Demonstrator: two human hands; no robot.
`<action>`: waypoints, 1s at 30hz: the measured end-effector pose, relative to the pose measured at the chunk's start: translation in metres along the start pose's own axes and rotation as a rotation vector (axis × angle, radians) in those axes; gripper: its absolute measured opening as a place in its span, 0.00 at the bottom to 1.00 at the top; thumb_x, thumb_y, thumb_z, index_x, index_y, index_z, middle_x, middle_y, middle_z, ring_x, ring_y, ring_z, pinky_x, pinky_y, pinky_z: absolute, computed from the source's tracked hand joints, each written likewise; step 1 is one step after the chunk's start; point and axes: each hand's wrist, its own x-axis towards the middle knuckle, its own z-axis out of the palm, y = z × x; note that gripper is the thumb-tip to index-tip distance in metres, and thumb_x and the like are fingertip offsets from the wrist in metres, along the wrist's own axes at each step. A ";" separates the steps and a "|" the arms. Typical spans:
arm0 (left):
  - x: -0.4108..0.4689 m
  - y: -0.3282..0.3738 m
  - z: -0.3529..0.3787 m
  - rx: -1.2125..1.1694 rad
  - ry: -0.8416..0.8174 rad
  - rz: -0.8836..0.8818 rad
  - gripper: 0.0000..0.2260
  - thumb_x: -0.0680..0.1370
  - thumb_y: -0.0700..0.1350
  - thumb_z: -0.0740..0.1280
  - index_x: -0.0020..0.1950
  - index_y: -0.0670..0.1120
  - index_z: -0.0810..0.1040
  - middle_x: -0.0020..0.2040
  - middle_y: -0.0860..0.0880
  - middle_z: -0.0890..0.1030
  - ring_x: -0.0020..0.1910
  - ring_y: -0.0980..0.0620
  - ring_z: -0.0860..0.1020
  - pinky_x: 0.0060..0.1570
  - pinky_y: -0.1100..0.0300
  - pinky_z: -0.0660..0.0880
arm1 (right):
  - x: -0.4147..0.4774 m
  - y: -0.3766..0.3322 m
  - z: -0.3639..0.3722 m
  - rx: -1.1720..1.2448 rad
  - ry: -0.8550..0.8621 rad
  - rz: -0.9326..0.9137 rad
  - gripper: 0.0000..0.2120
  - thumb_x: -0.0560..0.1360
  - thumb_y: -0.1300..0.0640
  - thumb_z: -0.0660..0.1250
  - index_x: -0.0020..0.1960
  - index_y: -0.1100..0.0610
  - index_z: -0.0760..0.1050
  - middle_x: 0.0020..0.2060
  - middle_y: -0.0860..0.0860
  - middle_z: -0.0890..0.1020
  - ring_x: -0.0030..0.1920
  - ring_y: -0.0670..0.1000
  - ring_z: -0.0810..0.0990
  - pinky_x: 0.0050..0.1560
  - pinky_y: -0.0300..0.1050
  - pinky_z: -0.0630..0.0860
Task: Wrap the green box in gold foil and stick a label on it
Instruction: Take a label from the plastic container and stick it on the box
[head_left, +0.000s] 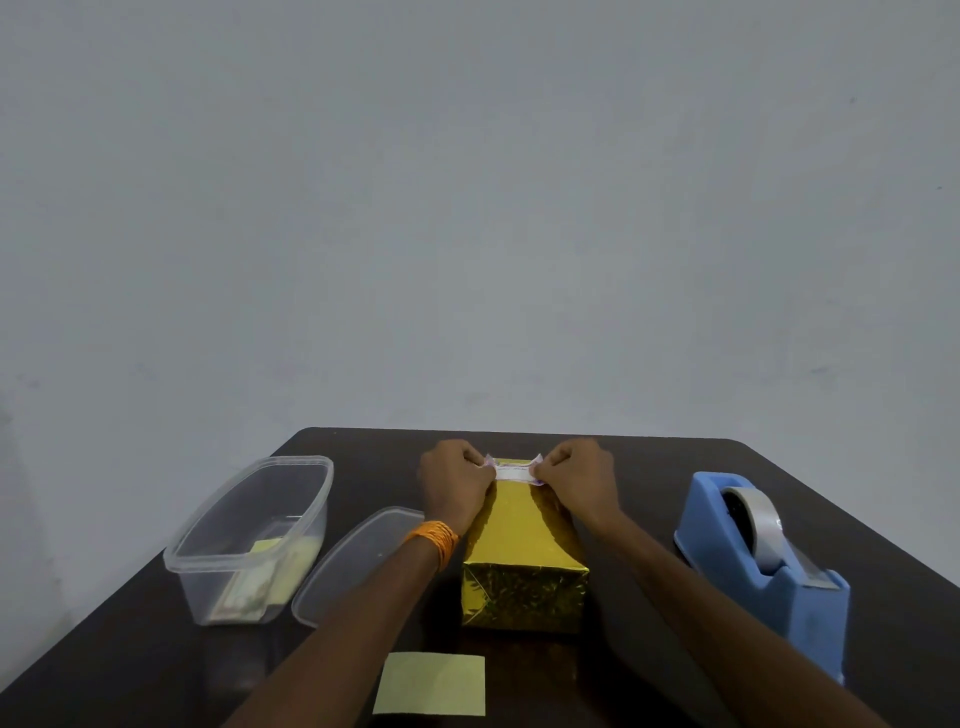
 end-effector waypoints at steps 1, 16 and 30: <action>0.000 -0.001 0.001 0.013 0.005 0.019 0.09 0.73 0.46 0.77 0.50 0.45 0.84 0.48 0.49 0.82 0.44 0.54 0.79 0.37 0.69 0.72 | -0.001 0.001 0.002 -0.022 0.011 -0.010 0.09 0.75 0.56 0.74 0.37 0.58 0.82 0.34 0.51 0.84 0.31 0.44 0.80 0.28 0.33 0.71; 0.005 -0.022 0.011 0.000 -0.212 0.032 0.11 0.79 0.51 0.67 0.59 0.51 0.83 0.58 0.46 0.77 0.55 0.47 0.76 0.50 0.59 0.72 | -0.011 0.015 0.011 -0.196 0.023 -0.125 0.11 0.79 0.48 0.67 0.58 0.48 0.83 0.55 0.48 0.81 0.52 0.45 0.78 0.40 0.33 0.69; 0.004 -0.025 0.012 -0.072 -0.262 0.052 0.09 0.78 0.53 0.66 0.56 0.57 0.83 0.60 0.46 0.79 0.54 0.50 0.78 0.53 0.57 0.77 | -0.010 0.020 0.004 0.110 -0.136 -0.028 0.16 0.75 0.49 0.73 0.61 0.53 0.82 0.57 0.46 0.81 0.53 0.44 0.78 0.46 0.34 0.73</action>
